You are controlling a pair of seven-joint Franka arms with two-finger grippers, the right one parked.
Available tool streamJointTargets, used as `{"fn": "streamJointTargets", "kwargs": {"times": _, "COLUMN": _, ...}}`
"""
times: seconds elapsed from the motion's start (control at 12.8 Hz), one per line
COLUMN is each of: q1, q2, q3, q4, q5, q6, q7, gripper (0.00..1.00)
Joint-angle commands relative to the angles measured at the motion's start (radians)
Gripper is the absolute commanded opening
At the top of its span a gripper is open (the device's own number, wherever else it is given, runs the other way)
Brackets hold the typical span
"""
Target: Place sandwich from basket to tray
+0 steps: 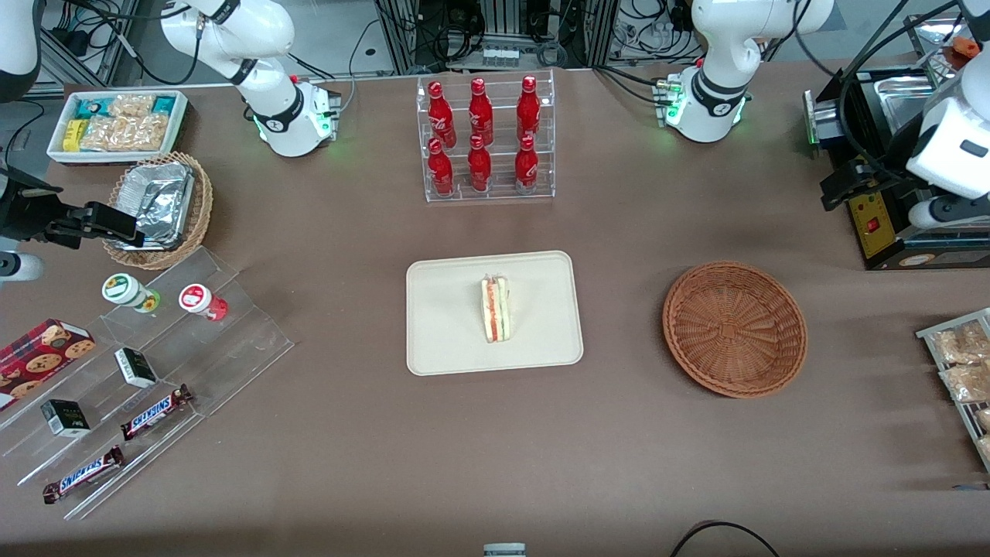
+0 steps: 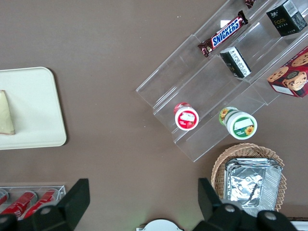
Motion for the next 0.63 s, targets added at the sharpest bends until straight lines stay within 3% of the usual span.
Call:
{"fn": "streamJointTargets", "kwargs": {"times": 0.0, "q1": -0.021, "q2": -0.013, "q3": 0.015, "q4": -0.015, "q5": -0.022, "q6": 0.034, "q7": 0.009, "gripper": 1.0}}
{"fn": "streamJointTargets", "kwargs": {"times": 0.55, "q1": 0.004, "q2": 0.096, "q3": 0.011, "q4": 0.132, "q5": -0.022, "q6": 0.016, "q7": 0.064, "gripper": 1.0}}
